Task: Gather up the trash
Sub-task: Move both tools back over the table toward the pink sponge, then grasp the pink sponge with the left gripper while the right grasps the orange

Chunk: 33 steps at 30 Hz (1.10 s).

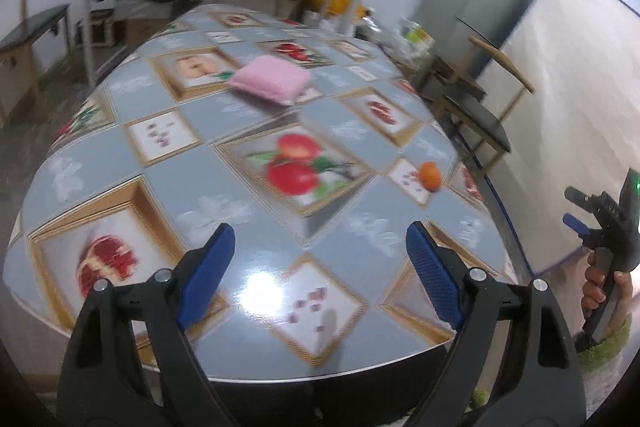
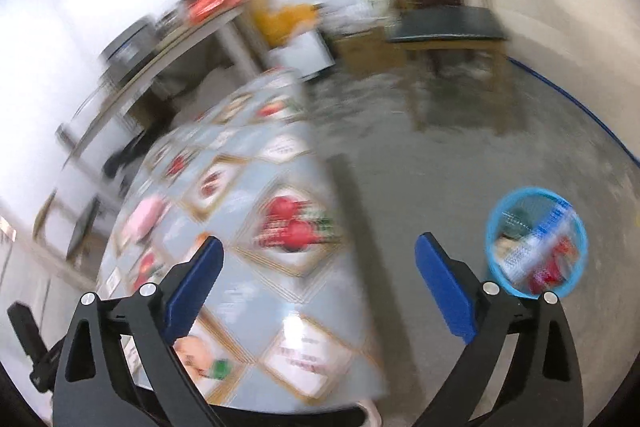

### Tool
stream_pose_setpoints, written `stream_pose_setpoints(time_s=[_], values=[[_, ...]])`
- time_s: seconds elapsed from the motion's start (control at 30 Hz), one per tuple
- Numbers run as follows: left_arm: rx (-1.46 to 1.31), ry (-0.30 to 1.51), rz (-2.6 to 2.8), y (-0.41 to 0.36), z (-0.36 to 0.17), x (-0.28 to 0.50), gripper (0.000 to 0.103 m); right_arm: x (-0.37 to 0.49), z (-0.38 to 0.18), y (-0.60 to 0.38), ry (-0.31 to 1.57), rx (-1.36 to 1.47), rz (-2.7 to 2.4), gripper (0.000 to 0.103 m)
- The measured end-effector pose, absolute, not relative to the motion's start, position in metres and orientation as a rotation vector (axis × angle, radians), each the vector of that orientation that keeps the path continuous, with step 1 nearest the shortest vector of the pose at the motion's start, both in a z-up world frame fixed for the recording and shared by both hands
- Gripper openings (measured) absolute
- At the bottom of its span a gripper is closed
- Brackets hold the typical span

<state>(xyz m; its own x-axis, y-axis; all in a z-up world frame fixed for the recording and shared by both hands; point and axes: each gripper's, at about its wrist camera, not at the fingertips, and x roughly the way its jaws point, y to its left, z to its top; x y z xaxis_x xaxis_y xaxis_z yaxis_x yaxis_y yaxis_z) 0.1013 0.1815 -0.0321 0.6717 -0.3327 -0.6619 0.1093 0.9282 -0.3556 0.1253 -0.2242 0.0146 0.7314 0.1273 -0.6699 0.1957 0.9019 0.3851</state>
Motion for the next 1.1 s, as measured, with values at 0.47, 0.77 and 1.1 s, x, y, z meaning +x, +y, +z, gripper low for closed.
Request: stream_pose_setpoints(time_s=[0.47, 0.77, 1.1], values=[[-0.175, 0.851, -0.178, 0.213, -0.012, 0.201, 0.093, 0.221, -0.015, -0.075, 0.932, 0.169, 0.225, 0.094], [-0.133, 1.008, -0.291, 0.189, -0.028, 0.333, 0.093, 0.246, -0.028, -0.047, 0.953, 0.071, 0.275, 0.094], [-0.017, 1.067, -0.273, 0.164, -0.056, 0.381, 0.093, 0.26, -0.049, -0.049, 0.982, 0.045, 0.248, 0.086]])
